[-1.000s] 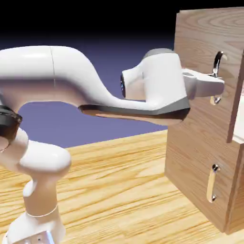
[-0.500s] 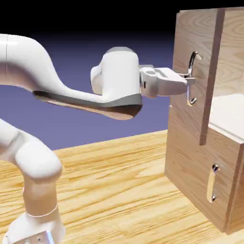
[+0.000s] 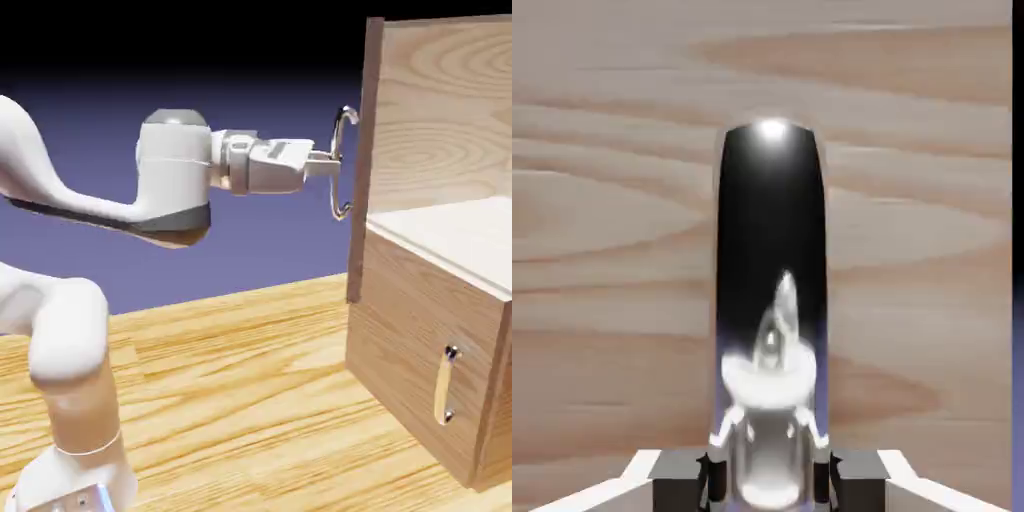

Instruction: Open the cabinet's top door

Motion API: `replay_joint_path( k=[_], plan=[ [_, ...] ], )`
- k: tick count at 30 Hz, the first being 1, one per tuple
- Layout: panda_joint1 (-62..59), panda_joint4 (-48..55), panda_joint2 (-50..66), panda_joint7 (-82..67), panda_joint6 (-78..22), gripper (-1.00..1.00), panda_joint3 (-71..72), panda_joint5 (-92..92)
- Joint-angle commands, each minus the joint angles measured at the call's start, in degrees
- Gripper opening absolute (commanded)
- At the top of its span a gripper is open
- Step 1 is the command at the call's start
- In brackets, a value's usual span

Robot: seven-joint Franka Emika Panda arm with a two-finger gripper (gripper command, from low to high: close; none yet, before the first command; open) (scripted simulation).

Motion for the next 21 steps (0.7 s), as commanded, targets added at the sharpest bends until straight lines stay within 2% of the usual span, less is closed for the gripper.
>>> replay_joint_path(
  k=[1, 12, 21],
  plan=[
    [-0.34, -0.85, -1.17, -1.42, -1.13, -1.0, 1.31, 2.58],
    [2.18, -5.8, -11.83, -13.38, -21.41, -1.0, 18.97, 29.96],
    [2.63, 0.2, -11.23, -15.66, -42.91, -1.0, 37.66, 48.25]
  ],
)
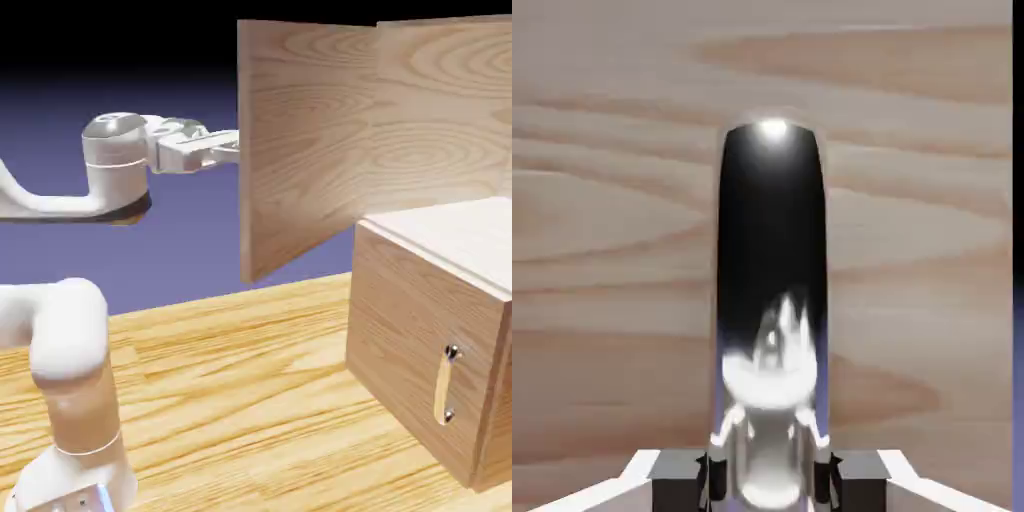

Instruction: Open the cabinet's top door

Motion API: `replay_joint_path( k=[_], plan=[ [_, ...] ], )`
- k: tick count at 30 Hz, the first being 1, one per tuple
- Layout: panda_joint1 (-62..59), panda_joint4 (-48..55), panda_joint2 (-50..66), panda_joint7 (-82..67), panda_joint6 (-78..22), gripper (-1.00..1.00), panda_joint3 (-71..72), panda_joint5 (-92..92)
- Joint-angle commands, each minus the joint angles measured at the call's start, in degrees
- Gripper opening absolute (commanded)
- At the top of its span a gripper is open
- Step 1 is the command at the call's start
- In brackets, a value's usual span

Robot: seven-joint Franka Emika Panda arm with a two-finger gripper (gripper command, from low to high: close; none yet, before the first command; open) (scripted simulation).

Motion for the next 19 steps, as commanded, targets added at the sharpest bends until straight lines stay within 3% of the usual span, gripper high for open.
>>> replay_joint_path(
  k=[1, 18, 19],
  plan=[
    [-0.53, 1.26, 0.53, -0.03, -2.44, -1.0, 2.09, 1.73],
    [-25.65, 32.85, 8.32, -1.67, -37.37, -1.0, 31.71, 20.35],
    [-25.65, 32.85, 8.32, -1.67, -37.37, 1.0, 31.71, 20.35]
  ],
)
